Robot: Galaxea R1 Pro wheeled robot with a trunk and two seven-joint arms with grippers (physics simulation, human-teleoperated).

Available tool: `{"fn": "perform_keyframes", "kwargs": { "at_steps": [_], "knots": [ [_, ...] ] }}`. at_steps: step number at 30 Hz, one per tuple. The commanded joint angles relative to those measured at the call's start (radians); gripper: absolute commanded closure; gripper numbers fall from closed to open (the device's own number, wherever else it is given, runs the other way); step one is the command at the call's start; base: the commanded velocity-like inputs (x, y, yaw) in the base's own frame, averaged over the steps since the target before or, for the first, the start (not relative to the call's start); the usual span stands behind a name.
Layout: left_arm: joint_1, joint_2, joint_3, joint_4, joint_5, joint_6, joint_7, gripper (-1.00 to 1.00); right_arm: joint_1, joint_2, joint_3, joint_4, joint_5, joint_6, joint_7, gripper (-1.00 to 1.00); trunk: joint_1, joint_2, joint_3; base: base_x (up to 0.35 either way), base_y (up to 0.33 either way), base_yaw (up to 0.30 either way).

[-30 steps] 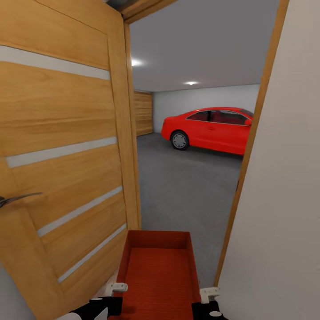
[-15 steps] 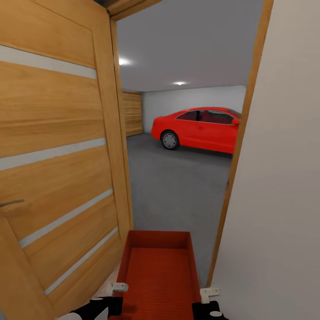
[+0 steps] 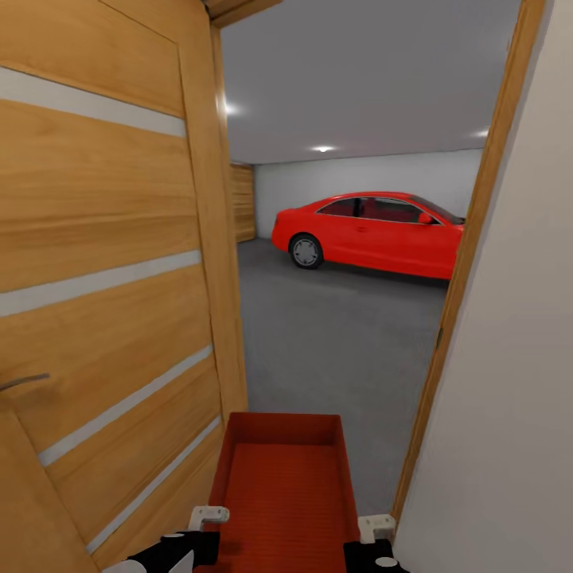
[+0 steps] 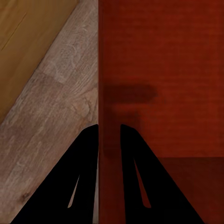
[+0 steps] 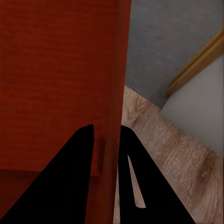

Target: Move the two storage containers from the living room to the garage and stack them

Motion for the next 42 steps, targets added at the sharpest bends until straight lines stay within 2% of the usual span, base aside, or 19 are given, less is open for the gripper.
{"fn": "perform_keyframes", "kwargs": {
  "at_steps": [1,23,42],
  "knots": [
    [-0.001,0.001,-0.016,-0.002,-0.010,0.004,0.011,1.00,-0.001,-0.010,0.012,0.003,-0.018,-0.006,-0.013,1.00,0.000,-0.001,-0.001,0.004,0.004,-0.216],
    [-0.001,0.001,-0.016,-0.002,-0.011,0.005,0.010,1.00,-0.001,-0.010,0.011,0.003,-0.018,-0.005,-0.013,1.00,0.000,-0.001,-0.001,0.004,0.008,-0.222],
    [-0.001,0.001,-0.016,-0.002,-0.011,0.006,0.006,1.00,-0.001,-0.010,0.012,0.003,-0.017,-0.006,-0.012,1.00,0.000,-0.001,-0.001,0.159,0.269,-0.003]
  ]
}}
